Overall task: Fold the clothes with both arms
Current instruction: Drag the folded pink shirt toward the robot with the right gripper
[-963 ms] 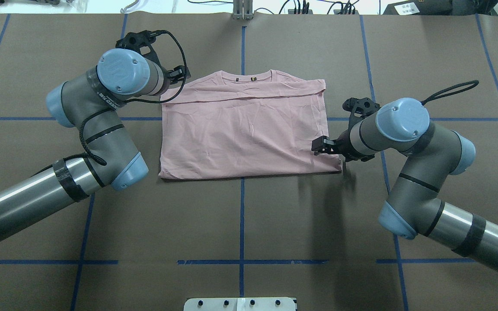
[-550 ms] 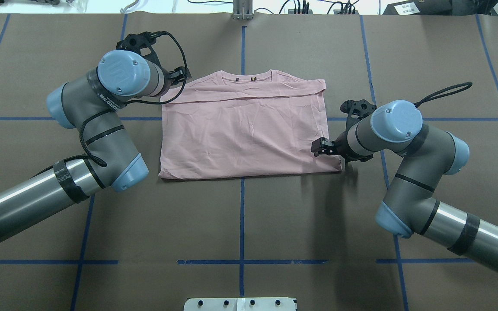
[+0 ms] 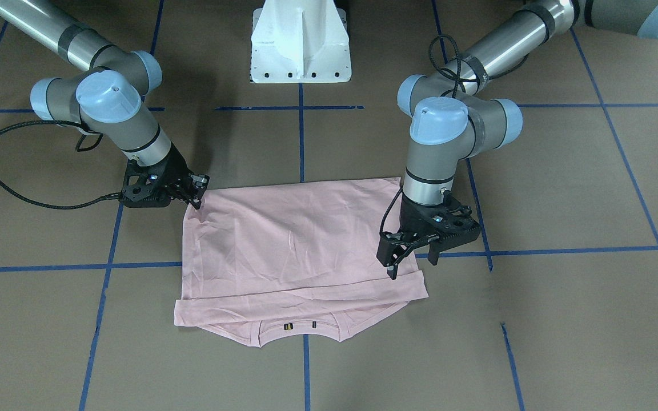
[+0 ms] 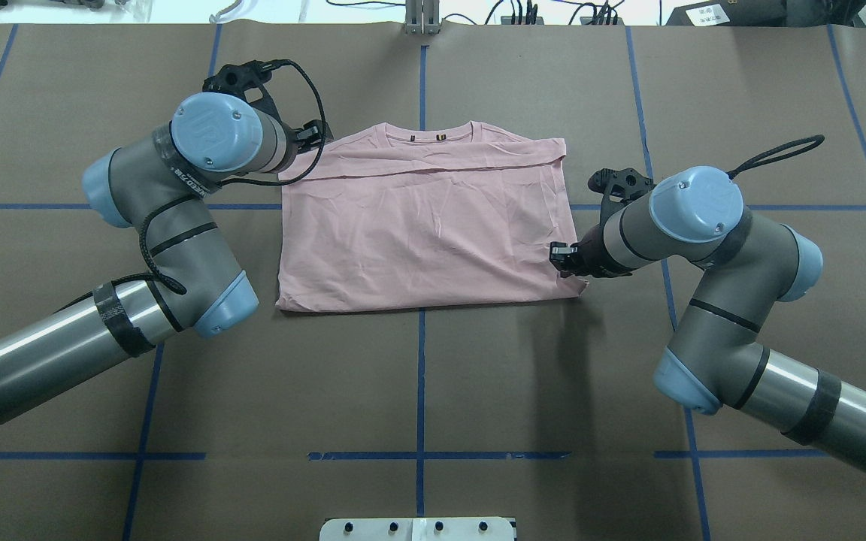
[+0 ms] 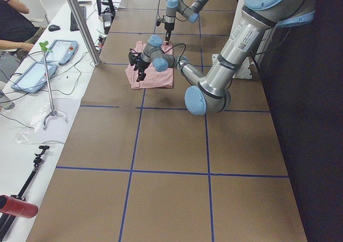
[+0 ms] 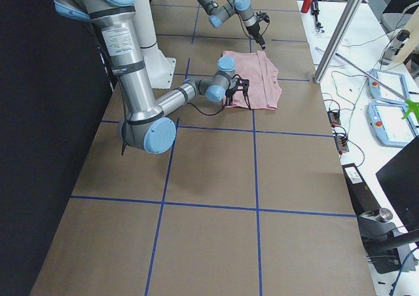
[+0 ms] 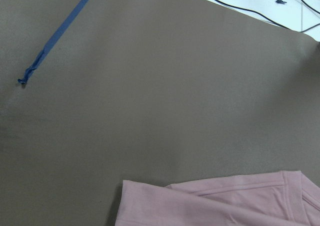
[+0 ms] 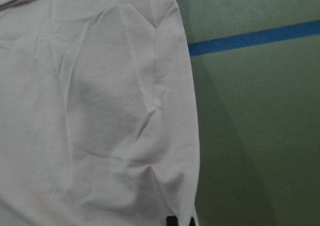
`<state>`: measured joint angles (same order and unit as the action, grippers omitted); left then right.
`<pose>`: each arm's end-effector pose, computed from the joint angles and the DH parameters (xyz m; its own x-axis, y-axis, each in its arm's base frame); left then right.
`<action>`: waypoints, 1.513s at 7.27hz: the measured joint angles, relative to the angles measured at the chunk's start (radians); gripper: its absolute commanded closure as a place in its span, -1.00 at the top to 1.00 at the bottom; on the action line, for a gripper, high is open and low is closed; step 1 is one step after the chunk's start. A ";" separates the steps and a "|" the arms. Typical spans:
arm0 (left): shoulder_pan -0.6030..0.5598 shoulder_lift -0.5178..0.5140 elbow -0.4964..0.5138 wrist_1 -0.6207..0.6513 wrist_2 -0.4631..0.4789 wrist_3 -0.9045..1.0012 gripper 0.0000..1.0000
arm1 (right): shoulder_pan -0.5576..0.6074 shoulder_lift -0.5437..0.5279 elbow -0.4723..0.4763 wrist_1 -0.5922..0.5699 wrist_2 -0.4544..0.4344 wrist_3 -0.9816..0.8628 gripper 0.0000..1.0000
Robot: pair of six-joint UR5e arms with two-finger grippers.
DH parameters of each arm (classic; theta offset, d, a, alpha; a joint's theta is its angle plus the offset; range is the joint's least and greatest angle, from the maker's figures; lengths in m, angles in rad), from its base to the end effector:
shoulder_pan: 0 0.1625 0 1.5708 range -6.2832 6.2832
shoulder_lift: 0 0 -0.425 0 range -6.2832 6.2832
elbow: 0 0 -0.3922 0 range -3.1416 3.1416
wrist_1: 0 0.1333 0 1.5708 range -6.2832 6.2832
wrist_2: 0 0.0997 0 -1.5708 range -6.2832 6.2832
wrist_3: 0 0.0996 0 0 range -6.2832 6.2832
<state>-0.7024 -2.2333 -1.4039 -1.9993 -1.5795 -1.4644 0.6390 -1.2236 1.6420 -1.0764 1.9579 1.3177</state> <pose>0.4838 -0.5830 0.2915 0.5254 -0.3055 -0.7941 0.5883 0.8048 0.0795 -0.4542 -0.4567 0.3803 0.5535 0.1224 0.8238 -0.1796 0.9834 -0.0254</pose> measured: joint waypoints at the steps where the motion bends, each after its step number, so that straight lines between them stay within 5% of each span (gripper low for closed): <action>1: 0.001 -0.001 -0.001 0.000 0.000 0.000 1.00 | 0.003 -0.019 0.031 -0.001 0.023 0.000 -1.00; 4: 0.003 -0.001 -0.013 0.001 0.001 -0.001 1.00 | -0.061 -0.217 0.253 -0.004 0.050 0.009 -1.00; 7: 0.022 0.000 -0.030 0.002 0.002 -0.031 1.00 | -0.271 -0.389 0.428 -0.004 0.046 0.044 -1.00; 8: 0.035 0.000 -0.041 0.002 0.002 -0.038 1.00 | -0.341 -0.399 0.443 -0.002 0.045 0.070 0.98; 11: 0.090 0.002 -0.065 0.015 -0.008 -0.050 1.00 | -0.421 -0.370 0.464 0.006 0.041 0.103 1.00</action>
<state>-0.6128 -2.2309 -1.4686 -1.9846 -1.5870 -1.5146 0.2178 -1.5941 2.1060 -1.0700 1.9987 1.4203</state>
